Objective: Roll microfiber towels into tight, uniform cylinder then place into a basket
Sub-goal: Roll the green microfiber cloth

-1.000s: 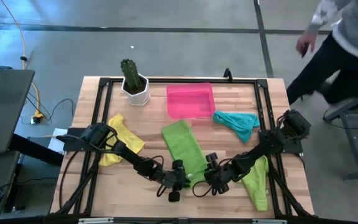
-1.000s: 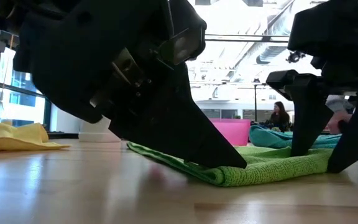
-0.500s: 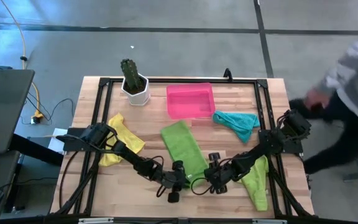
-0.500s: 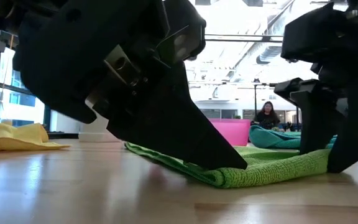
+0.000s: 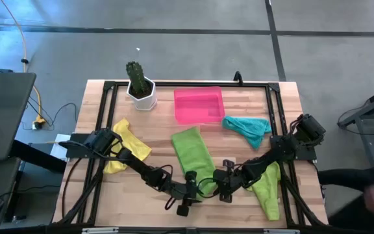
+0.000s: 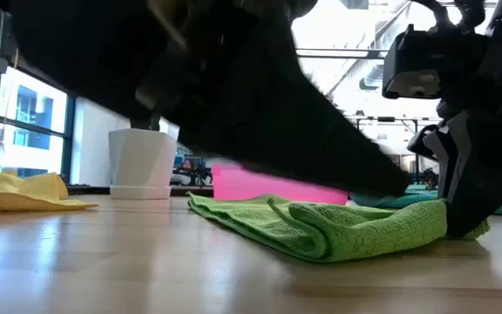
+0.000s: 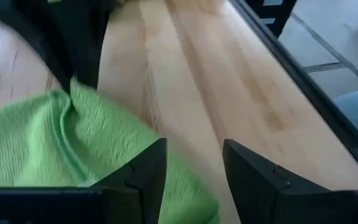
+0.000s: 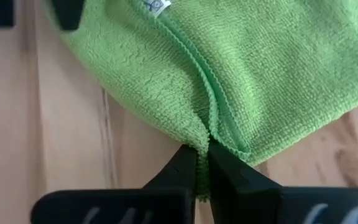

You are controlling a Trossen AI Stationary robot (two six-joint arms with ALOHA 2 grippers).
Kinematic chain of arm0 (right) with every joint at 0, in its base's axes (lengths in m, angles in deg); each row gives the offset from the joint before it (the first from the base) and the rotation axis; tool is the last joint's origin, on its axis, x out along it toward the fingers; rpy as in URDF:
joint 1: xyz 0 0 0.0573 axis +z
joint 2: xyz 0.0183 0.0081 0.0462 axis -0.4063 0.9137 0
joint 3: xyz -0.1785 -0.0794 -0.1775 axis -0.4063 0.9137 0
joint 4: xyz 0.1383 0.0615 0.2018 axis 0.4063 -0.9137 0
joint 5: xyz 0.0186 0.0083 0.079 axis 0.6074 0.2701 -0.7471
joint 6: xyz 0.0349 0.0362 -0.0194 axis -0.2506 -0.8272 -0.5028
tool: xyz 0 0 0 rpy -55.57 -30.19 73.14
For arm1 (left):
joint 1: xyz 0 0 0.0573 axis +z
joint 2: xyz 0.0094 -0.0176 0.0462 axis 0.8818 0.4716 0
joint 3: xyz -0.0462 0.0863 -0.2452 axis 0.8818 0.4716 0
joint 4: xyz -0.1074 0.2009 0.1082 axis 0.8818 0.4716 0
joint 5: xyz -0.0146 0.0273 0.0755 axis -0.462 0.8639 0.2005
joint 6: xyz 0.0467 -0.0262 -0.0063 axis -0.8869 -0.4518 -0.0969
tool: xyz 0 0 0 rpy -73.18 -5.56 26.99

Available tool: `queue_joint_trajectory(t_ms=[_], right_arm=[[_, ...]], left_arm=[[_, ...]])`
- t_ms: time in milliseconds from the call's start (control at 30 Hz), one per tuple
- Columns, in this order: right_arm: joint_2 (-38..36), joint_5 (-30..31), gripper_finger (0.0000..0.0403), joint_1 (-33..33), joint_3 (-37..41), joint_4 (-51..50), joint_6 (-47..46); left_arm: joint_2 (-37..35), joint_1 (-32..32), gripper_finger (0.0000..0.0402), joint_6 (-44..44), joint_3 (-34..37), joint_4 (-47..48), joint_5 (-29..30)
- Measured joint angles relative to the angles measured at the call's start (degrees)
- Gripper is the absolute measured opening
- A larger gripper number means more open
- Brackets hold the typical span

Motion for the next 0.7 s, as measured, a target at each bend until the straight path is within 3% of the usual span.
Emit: queue_joint_trajectory(t_ms=[167, 400, 700], right_arm=[[0.17, -0.93, 0.0006, 0.07, 0.04, 4.76, -3.85], [0.28, -0.96, 0.0006, 0.07, 0.11, 6.83, -4.12], [0.28, -1.18, 0.0005, 0.07, 0.04, 6.97, -4.12]], left_arm=[[-0.13, -0.69, 0.0155, -3.12, -2.59, 6.06, 3.34], [-0.36, -1.46, 0.0155, 3.49, -4.27, 20.76, 6.04], [-0.79, -4.0, 0.0155, 7.8, -4.32, 24.08, 7.98]])
